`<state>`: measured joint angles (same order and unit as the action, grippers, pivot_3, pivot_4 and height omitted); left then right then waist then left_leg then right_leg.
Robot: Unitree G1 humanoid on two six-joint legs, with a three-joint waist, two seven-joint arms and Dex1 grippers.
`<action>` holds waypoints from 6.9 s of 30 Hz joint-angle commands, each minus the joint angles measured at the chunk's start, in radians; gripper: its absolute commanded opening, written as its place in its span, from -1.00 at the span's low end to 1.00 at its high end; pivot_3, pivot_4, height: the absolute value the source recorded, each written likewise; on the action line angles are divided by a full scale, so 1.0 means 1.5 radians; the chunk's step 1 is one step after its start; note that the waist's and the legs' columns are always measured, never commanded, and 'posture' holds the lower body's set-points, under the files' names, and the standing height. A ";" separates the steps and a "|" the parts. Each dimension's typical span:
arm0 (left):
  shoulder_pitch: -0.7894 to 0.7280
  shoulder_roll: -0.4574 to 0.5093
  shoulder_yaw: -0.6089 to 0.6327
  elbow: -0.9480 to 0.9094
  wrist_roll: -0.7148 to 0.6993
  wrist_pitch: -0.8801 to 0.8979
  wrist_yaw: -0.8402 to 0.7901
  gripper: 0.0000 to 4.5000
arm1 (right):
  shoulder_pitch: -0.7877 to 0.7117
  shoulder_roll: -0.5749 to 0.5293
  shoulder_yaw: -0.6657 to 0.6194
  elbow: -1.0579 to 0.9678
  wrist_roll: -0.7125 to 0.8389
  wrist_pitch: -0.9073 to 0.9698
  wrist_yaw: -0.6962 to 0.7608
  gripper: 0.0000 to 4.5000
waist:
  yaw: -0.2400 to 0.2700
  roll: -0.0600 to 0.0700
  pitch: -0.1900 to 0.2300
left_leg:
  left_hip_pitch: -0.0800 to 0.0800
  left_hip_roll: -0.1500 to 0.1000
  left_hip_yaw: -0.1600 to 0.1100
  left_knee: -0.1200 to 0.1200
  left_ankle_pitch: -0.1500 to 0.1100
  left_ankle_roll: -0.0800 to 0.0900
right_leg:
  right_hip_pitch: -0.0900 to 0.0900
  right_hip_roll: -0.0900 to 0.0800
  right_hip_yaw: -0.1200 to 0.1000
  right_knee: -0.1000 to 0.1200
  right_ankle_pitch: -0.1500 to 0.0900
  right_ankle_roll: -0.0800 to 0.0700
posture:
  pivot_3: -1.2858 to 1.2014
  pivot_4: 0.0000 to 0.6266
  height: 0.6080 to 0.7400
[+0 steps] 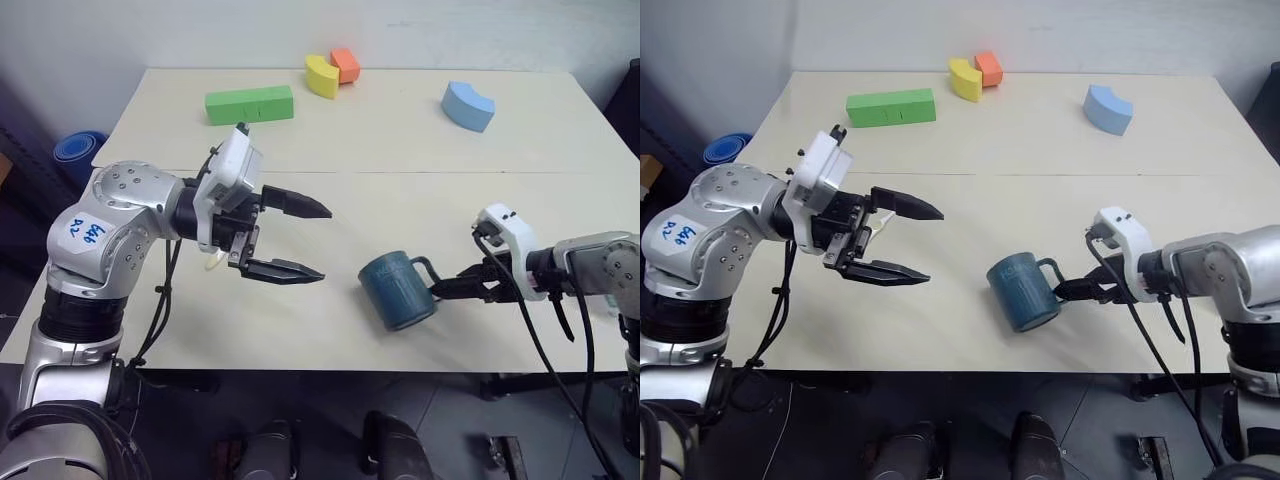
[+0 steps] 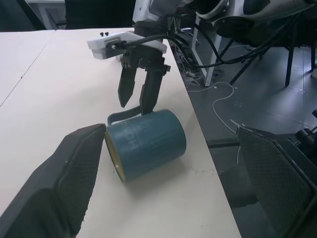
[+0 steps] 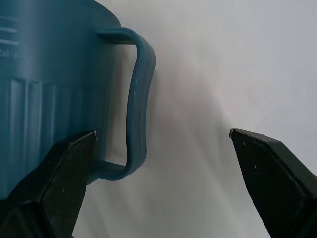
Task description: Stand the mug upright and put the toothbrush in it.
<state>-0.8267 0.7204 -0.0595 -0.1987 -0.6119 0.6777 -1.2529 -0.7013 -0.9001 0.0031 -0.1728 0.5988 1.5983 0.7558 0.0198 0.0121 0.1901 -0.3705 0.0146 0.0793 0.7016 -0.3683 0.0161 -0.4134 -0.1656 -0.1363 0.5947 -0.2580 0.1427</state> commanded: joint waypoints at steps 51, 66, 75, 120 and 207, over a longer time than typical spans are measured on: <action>0.041 0.077 0.118 -0.020 -0.031 0.075 0.124 1.00 | 0.174 0.482 -0.021 0.186 -0.332 -1.126 -0.330 -0.97 | -0.025 -0.002 -0.001 | 0.001 0.000 -0.002 -0.001 0.000 -0.001 | -0.001 0.001 0.000 0.003 0.000 0.000 | 0.03 -0.52 1.00; 0.036 0.072 0.085 -0.021 -0.024 0.069 0.118 1.00 | 0.274 0.454 -0.024 0.173 -0.323 -1.138 -0.290 -0.07 | -0.032 -0.002 -0.001 | 0.002 0.001 -0.002 -0.002 0.000 -0.001 | -0.001 0.001 0.000 0.003 0.000 0.000 | 0.03 -0.52 1.00; 0.073 0.085 0.105 -0.030 -0.019 0.063 0.130 1.00 | 0.352 0.332 -0.067 -0.081 -0.253 -0.901 -0.231 0.99 | -0.029 -0.002 -0.001 | 0.001 0.001 -0.002 -0.002 0.000 -0.001 | -0.001 0.001 0.001 0.003 0.000 0.000 | 0.03 -0.52 1.00; -0.251 -0.071 -0.095 0.815 0.440 -0.159 0.211 1.00 | 0.422 -0.195 -0.512 -0.287 0.263 -0.421 0.238 0.99 | 0.002 -0.013 -0.004 | 0.000 0.001 0.002 0.001 -0.003 0.001 | 0.000 0.002 0.001 0.000 0.001 0.002 | 0.03 -0.52 1.00; 0.010 0.203 0.107 0.217 0.091 -0.081 -0.095 0.76 | 0.451 -0.232 -0.427 -0.112 0.212 -0.503 0.224 1.00 | 0.009 -0.015 -0.004 | -0.001 0.001 -0.002 0.008 -0.004 0.002 | 0.003 0.002 0.002 -0.002 0.002 0.003 | 0.03 -0.52 1.00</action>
